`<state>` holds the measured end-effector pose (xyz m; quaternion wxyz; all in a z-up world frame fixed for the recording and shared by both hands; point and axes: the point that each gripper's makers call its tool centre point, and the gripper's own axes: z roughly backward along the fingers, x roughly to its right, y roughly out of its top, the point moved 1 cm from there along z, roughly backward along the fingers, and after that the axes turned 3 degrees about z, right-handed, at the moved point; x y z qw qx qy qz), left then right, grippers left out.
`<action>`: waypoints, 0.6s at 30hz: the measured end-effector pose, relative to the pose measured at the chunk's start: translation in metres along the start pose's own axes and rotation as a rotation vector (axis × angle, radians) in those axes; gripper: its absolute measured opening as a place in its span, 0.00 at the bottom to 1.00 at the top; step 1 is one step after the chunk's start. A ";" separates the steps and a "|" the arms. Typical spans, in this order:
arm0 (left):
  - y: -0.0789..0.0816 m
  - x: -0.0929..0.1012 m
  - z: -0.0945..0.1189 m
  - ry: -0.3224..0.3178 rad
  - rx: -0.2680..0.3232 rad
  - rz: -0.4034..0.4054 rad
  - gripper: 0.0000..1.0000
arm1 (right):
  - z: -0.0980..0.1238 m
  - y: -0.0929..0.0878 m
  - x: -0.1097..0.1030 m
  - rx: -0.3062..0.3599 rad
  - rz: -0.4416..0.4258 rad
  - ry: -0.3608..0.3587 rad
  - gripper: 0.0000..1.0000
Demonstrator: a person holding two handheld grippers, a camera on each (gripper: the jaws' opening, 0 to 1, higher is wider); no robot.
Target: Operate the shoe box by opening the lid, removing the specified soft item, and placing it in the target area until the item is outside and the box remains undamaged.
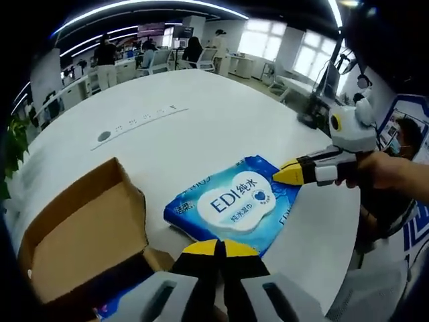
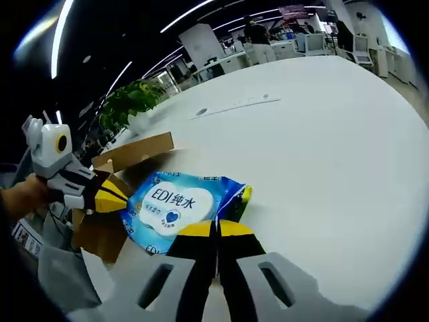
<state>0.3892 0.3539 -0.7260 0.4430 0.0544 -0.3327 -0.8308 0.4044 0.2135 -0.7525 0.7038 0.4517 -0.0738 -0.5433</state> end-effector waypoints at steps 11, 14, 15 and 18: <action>0.004 0.007 0.008 0.004 0.051 0.038 0.15 | 0.007 0.002 0.000 0.024 0.042 -0.023 0.03; 0.005 0.005 0.012 0.007 0.069 0.051 0.19 | 0.011 0.005 -0.001 0.027 0.054 -0.024 0.04; 0.006 0.005 0.014 0.009 0.074 0.049 0.19 | 0.013 0.005 -0.001 0.028 0.068 -0.029 0.05; 0.008 0.005 0.020 0.013 0.087 0.040 0.20 | 0.018 0.007 -0.001 0.029 0.076 -0.033 0.07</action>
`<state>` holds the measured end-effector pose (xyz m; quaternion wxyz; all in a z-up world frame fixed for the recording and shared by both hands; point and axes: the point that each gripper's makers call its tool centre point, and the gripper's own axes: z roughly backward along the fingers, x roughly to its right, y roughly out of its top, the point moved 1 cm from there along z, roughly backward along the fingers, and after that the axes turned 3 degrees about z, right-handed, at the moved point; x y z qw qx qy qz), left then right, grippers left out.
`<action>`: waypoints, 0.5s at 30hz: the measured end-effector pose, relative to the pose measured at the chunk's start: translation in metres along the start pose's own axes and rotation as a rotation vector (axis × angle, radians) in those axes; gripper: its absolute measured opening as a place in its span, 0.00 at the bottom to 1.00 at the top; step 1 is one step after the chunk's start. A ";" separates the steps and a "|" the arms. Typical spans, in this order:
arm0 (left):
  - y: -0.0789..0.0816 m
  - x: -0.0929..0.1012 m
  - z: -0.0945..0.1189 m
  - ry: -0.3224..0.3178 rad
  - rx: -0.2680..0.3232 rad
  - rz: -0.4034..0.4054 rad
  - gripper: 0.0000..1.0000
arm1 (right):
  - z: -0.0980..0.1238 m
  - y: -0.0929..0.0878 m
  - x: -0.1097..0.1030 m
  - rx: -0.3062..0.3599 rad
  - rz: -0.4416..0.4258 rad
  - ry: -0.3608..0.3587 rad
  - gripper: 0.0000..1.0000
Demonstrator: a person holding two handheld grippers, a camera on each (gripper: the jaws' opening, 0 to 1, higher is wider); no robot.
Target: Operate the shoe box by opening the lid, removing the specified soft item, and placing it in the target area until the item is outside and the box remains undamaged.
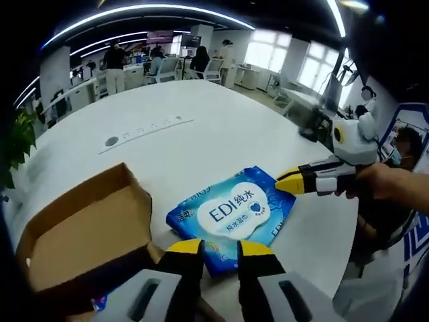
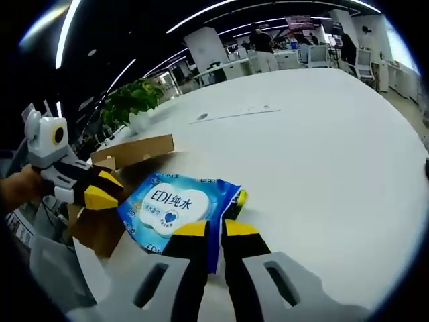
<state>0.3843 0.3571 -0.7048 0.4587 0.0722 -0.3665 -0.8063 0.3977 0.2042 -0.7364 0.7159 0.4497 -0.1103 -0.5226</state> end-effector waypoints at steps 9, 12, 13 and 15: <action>0.003 -0.012 0.024 0.016 0.038 0.003 0.26 | 0.022 0.009 -0.013 0.011 0.070 0.006 0.15; 0.003 -0.017 0.034 0.024 0.053 0.007 0.27 | 0.032 0.012 -0.020 0.018 0.086 0.003 0.16; 0.003 -0.018 0.037 0.027 0.056 0.006 0.28 | 0.034 0.012 -0.021 0.017 0.094 0.003 0.17; 0.002 -0.021 0.043 0.031 0.063 0.006 0.28 | 0.039 0.013 -0.025 0.014 0.115 0.002 0.18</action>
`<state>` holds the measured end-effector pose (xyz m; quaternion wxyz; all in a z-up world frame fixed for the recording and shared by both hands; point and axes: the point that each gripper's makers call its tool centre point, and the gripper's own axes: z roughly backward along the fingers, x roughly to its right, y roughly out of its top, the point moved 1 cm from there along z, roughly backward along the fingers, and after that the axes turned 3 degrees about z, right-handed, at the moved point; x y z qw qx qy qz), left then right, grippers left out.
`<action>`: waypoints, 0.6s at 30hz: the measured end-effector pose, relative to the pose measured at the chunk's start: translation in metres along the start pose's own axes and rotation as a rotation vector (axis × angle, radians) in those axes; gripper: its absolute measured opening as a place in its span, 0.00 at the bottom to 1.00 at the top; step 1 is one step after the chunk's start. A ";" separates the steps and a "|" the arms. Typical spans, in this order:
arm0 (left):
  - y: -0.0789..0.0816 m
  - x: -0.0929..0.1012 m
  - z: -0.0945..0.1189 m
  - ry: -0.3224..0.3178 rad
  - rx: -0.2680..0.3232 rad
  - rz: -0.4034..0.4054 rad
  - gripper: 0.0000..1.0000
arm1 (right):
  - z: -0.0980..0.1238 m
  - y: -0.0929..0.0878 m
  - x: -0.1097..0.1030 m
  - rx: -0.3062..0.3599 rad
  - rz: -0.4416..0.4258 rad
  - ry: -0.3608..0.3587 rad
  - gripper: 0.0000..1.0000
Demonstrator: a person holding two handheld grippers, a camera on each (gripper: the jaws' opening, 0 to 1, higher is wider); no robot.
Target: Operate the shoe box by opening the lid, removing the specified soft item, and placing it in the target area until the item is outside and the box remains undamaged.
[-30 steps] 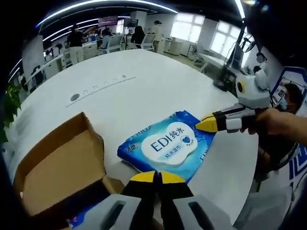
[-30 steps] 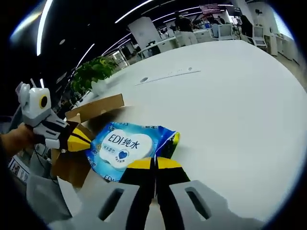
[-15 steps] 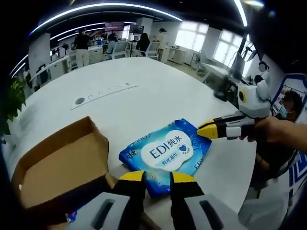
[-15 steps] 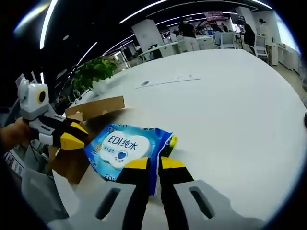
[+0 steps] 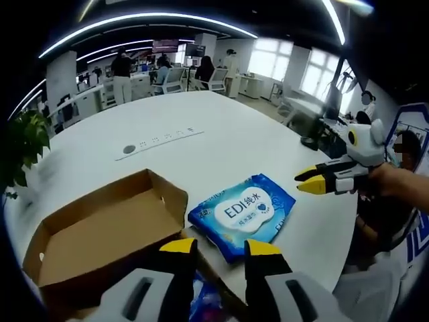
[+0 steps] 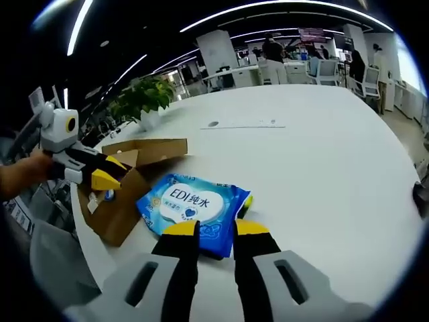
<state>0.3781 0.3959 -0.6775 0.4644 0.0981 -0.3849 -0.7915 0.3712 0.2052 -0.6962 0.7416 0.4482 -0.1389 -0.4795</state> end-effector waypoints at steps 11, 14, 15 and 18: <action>-0.014 -0.015 0.023 -0.010 -0.019 -0.019 0.33 | 0.017 0.014 -0.030 -0.025 0.135 0.029 0.27; -0.019 -0.016 0.029 -0.031 -0.031 -0.027 0.33 | 0.018 0.021 -0.041 -0.028 0.165 0.054 0.28; -0.020 -0.017 0.030 -0.032 -0.033 -0.031 0.33 | 0.018 0.022 -0.042 -0.028 0.170 0.056 0.28; -0.028 -0.020 0.035 -0.040 -0.053 -0.055 0.34 | 0.017 0.030 -0.055 -0.030 0.209 0.077 0.29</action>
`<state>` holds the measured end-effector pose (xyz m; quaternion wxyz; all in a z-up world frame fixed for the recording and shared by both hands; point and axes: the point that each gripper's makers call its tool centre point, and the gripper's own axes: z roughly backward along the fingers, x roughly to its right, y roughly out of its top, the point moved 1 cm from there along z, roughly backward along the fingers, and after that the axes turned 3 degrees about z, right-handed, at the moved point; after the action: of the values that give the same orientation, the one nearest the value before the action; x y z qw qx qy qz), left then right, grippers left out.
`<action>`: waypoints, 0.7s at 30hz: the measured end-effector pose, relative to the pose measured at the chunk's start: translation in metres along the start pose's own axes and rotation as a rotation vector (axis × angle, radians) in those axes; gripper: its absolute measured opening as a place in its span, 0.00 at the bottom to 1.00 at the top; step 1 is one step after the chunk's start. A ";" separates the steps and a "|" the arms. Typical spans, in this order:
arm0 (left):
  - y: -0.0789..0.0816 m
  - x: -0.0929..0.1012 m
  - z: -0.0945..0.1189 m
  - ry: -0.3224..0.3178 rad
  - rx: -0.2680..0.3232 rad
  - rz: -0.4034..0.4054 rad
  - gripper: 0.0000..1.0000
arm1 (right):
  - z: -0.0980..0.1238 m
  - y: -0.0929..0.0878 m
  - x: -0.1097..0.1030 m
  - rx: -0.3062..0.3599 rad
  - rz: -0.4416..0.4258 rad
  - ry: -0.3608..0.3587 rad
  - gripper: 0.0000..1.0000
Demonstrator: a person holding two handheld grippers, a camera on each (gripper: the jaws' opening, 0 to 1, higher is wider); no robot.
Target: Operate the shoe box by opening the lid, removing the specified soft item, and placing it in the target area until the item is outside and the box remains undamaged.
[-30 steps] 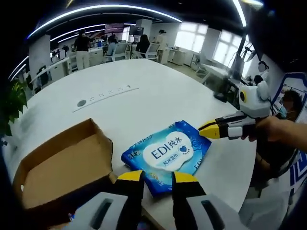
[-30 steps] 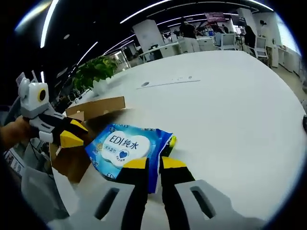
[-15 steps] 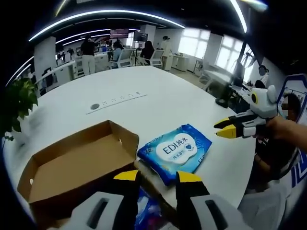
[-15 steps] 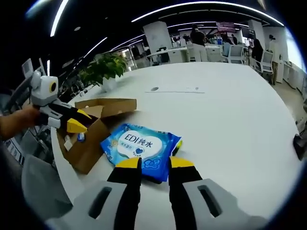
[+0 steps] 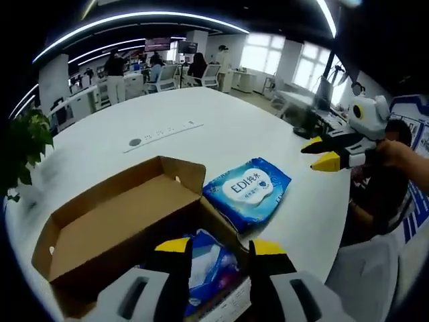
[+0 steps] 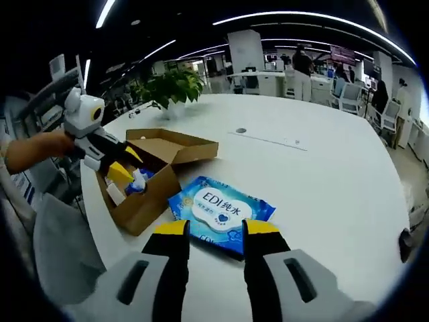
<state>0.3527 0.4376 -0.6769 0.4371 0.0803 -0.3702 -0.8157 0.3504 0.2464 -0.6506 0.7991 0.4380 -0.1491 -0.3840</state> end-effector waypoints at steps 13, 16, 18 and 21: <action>-0.030 -0.022 0.010 -0.001 -0.064 -0.028 0.33 | -0.023 0.023 -0.036 -0.021 0.136 0.078 0.33; -0.035 -0.023 0.011 -0.011 -0.071 -0.025 0.31 | -0.030 0.026 -0.045 -0.033 0.166 0.104 0.32; -0.038 -0.022 0.011 -0.024 -0.080 -0.031 0.30 | -0.035 0.027 -0.051 -0.045 0.193 0.120 0.32; -0.044 -0.023 0.009 -0.037 -0.096 -0.051 0.29 | -0.042 0.030 -0.060 -0.057 0.223 0.141 0.32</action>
<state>0.3340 0.4752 -0.7044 0.4126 0.0535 -0.3365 -0.8448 0.3496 0.3248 -0.6447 0.8574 0.4218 -0.1293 -0.2651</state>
